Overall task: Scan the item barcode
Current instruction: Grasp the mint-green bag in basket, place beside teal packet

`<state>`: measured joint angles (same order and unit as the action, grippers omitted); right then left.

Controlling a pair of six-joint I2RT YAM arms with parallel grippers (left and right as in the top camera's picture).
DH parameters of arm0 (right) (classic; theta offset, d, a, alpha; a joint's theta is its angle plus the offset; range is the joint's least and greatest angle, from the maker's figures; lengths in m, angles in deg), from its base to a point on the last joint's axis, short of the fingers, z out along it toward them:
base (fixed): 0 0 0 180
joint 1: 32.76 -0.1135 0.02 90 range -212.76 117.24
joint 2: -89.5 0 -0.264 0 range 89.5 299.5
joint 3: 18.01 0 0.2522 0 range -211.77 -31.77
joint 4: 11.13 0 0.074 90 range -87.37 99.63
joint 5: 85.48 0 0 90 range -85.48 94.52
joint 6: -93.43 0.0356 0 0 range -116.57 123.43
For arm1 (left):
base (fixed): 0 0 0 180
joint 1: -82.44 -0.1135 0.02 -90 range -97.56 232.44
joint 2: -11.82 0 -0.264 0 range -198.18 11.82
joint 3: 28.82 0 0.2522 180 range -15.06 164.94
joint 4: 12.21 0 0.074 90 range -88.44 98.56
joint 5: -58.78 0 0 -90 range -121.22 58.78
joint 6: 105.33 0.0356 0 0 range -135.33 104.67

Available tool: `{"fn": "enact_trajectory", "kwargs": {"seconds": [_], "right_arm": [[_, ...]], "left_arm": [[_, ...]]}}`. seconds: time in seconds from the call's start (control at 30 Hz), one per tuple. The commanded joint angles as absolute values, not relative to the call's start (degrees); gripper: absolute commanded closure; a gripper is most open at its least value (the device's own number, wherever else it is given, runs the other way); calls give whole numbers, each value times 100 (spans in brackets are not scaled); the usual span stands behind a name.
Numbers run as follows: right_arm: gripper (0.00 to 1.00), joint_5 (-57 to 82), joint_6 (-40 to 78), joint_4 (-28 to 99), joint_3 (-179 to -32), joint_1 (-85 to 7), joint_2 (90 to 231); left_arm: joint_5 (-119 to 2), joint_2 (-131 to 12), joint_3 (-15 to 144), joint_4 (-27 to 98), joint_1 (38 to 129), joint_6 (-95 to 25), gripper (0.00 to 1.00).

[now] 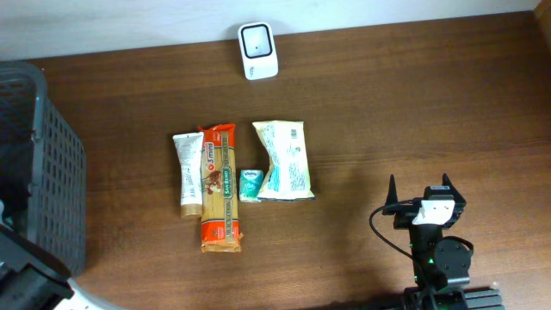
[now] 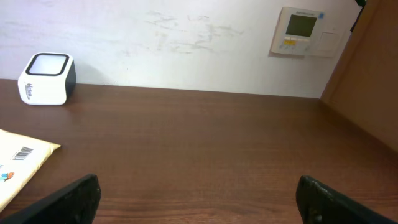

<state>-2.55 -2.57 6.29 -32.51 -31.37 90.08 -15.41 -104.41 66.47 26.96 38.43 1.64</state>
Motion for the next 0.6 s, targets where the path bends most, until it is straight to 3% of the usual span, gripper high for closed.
{"fn": "enact_trajectory", "kwargs": {"seconds": [0.0, 0.1, 0.17, 0.23, 0.33, 0.57], "right_arm": [[2, -325, -233, 651, -3209, -3174, 8968], [2, -325, -233, 651, -3209, -3174, 8968], [2, -325, -233, 651, -3209, -3174, 8968], [2, -325, -233, 651, -3209, -3174, 8968], [1, -327, -233, 651, -3209, -3174, 8968], [2, -325, -233, 653, -3209, -3174, 8968]], "left_arm": [[-1775, -10745, 6473, 2786, 3795, 229, 16], [-2089, -10753, 6473, 2810, 3795, 227, 37], [-2118, -10753, 6475, 2797, 3814, 181, 63], [-2120, -10751, 6512, 2797, 3817, -109, 79], [-2207, -10657, 6591, 2823, 3817, -439, 88], [-3630, -9516, 7032, 2823, 3817, -995, 86]]}}
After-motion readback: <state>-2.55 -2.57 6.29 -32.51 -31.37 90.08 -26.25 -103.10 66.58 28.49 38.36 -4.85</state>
